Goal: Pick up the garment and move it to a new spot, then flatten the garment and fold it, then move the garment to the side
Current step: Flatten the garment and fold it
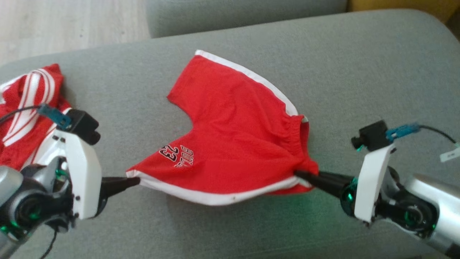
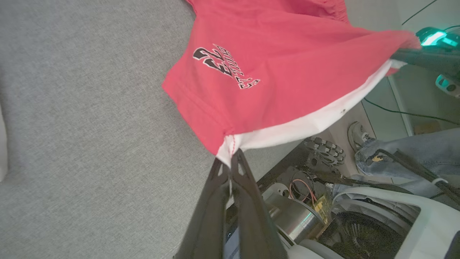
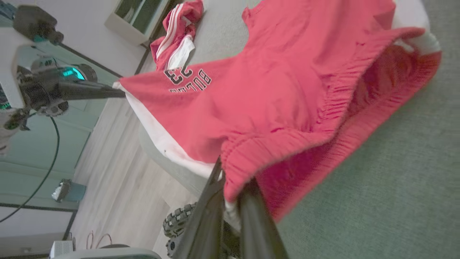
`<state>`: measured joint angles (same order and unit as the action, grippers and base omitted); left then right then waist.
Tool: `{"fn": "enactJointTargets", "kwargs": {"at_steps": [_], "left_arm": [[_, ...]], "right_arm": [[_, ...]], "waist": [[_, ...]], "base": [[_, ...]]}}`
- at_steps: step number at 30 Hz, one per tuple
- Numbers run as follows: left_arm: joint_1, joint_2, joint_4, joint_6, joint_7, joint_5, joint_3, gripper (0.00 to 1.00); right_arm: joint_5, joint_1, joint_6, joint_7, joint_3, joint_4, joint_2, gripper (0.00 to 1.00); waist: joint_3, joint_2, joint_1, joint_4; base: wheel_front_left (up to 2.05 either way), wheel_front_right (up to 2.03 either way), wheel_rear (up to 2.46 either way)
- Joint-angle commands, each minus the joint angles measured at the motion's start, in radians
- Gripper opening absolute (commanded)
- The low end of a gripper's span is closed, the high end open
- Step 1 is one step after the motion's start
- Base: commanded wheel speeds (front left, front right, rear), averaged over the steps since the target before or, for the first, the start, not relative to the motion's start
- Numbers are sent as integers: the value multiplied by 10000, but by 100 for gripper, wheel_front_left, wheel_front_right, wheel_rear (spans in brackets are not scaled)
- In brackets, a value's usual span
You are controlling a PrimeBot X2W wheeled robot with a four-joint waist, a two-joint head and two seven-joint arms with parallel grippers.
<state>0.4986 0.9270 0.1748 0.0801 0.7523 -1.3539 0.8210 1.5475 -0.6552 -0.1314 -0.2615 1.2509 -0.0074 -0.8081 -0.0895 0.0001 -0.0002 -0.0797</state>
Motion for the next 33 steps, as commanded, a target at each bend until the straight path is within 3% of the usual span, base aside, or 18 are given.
{"fn": "enactJointTargets", "kwargs": {"at_steps": [1, 9, 22, 33], "left_arm": [[840, 527, 148, 20, 57, -109, -840, 0], [2559, 284, -1032, -49, 486, -44, -1437, 0], [5889, -1679, -3936, -698, 346, 1455, -1232, 0], [7846, -2630, -6220, -1375, 67, 2601, -797, 0]], "right_arm": [[200, -32, 7, 235, -340, -162, -105, 0], [861, -276, 7, 1346, -1539, 256, 310, 0], [922, -681, 7, 2401, -2859, 828, 1732, 0], [581, -1194, 7, 2298, -3114, 1326, 2685, 0]], "waist": [[-237, -1, 2, -178], [-1374, -1, 2, -826], [-3362, -1, 2, -1815], [-4376, -1, 2, -2405]], "base": [[0, 0, 0], [0, 0, 0], [0, 0, 0], [0, 0, 0]]}}
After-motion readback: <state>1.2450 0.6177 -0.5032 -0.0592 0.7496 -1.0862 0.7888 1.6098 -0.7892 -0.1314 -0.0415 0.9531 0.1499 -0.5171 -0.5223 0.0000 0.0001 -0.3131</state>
